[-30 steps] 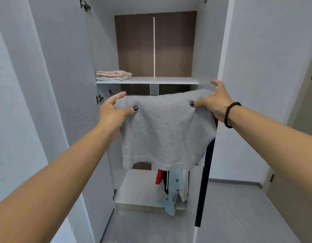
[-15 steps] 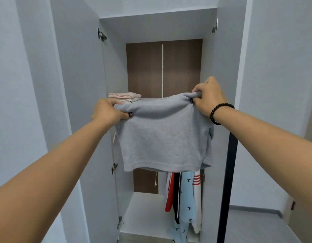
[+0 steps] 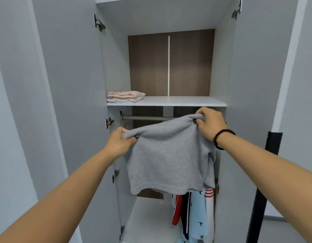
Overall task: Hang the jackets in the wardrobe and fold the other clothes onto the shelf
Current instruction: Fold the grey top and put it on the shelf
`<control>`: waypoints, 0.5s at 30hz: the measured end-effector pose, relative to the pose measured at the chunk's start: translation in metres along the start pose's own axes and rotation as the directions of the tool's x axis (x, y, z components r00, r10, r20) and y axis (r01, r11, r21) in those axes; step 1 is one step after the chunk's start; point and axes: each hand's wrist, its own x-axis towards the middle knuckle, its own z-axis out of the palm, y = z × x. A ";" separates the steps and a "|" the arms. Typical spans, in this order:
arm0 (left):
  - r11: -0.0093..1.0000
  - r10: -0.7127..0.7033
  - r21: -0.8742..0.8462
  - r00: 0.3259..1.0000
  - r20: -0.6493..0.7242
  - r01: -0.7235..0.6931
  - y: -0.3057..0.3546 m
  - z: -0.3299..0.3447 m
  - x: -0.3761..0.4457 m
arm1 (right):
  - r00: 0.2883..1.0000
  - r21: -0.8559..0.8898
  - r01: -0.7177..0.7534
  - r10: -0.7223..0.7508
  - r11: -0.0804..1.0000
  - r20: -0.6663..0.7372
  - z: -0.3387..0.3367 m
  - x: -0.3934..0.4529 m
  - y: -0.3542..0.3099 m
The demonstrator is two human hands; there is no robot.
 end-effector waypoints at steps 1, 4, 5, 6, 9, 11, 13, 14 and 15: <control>0.999 0.004 0.034 1.000 0.009 -0.005 -0.004 0.006 0.011 | 1.000 -0.027 0.004 -0.004 1.000 0.020 0.007 0.011 0.005; 0.998 0.022 0.055 1.000 -0.004 -0.022 -0.009 0.026 0.047 | 0.999 -0.042 0.000 0.001 0.999 0.046 0.024 0.046 0.020; 0.998 0.034 0.054 0.999 -0.016 -0.033 -0.008 0.032 0.061 | 0.999 -0.030 -0.001 0.002 1.000 0.041 0.028 0.060 0.024; 0.997 0.050 0.058 0.998 -0.037 -0.048 -0.006 0.037 0.075 | 0.999 -0.016 -0.001 0.002 1.000 0.036 0.031 0.074 0.028; 0.993 0.110 0.048 0.986 -0.125 -0.104 0.005 0.049 0.119 | 0.999 -0.002 0.010 -0.009 1.000 0.030 0.040 0.117 0.043; 0.989 0.148 0.033 0.974 -0.174 -0.144 0.014 0.054 0.147 | 0.999 -0.010 0.033 -0.033 0.999 0.002 0.044 0.147 0.051; 0.982 0.187 0.032 0.963 -0.193 -0.184 0.024 0.059 0.172 | 0.998 -0.016 0.053 -0.053 0.998 -0.038 0.046 0.173 0.057; 0.977 0.211 0.040 0.959 -0.189 -0.207 0.028 0.063 0.184 | 0.997 -0.023 0.052 -0.054 0.998 -0.048 0.047 0.184 0.061; 0.971 0.241 0.049 0.954 -0.180 -0.236 0.032 0.067 0.196 | 0.997 -0.034 0.045 -0.047 0.998 -0.056 0.048 0.195 0.066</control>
